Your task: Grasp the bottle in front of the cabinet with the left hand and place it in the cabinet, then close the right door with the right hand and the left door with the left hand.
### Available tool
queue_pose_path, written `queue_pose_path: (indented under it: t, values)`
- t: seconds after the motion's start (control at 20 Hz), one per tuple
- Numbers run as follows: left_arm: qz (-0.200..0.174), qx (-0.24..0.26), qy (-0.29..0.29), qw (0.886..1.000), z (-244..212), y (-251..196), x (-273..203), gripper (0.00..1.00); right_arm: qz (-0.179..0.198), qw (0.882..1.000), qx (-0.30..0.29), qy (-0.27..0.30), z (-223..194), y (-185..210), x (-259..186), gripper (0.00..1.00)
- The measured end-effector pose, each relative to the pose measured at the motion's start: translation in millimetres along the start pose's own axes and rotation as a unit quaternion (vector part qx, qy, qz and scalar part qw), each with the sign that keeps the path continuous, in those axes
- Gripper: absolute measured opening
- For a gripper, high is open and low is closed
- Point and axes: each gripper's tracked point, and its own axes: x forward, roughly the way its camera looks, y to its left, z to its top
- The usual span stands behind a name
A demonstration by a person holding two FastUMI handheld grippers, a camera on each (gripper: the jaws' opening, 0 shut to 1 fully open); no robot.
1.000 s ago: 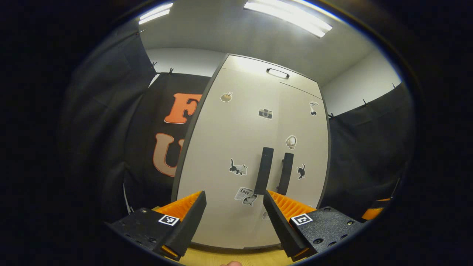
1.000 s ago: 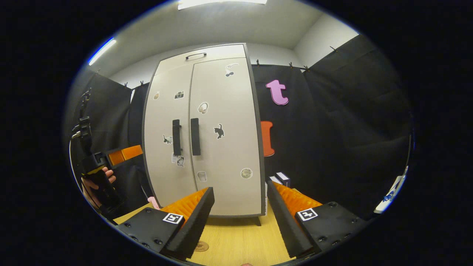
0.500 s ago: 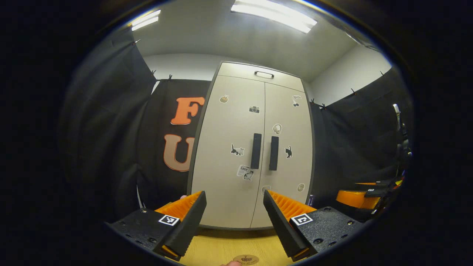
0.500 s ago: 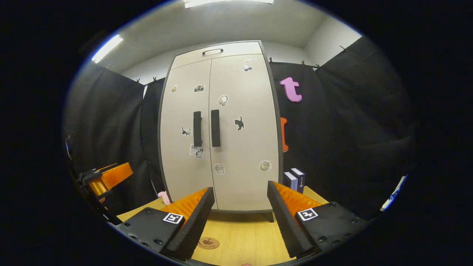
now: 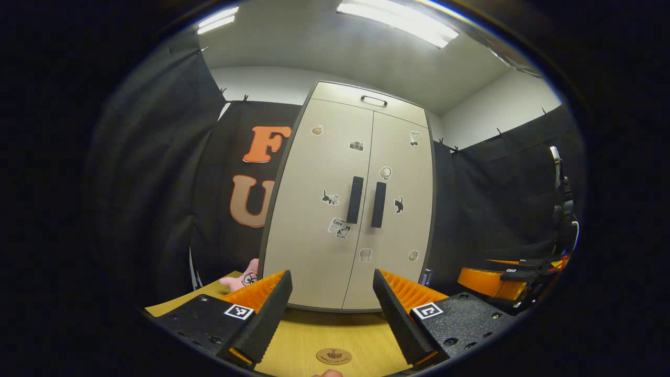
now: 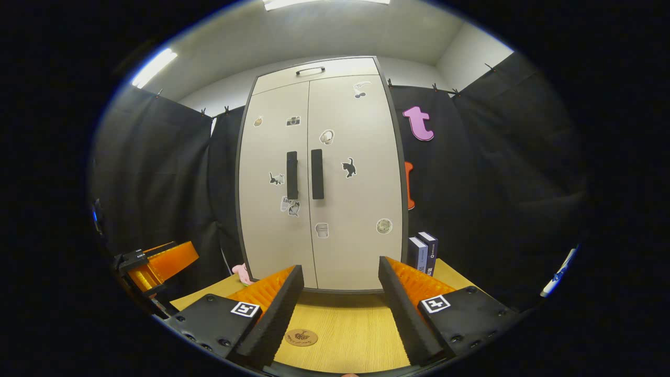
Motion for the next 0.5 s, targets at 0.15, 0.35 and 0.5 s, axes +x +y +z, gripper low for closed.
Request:
queue_pose_path:
  t: [0.15,0.35,0.5]
  values:
    - [0.012,-0.002,0.008,1.0,-5.3,6.9,-5.7,0.95,0.001,1.0,0.004,-0.004,3.7,0.5,-2.0,0.96]
    - [0.017,-0.007,0.003,1.0,-3.2,11.8,-8.9,0.95,0.001,1.0,0.005,0.001,2.3,0.3,-2.8,0.96]
    - [0.017,-0.007,0.001,1.0,-3.2,11.3,-11.8,0.95,0.0,1.0,0.004,0.0,2.7,-0.4,-4.4,0.96]
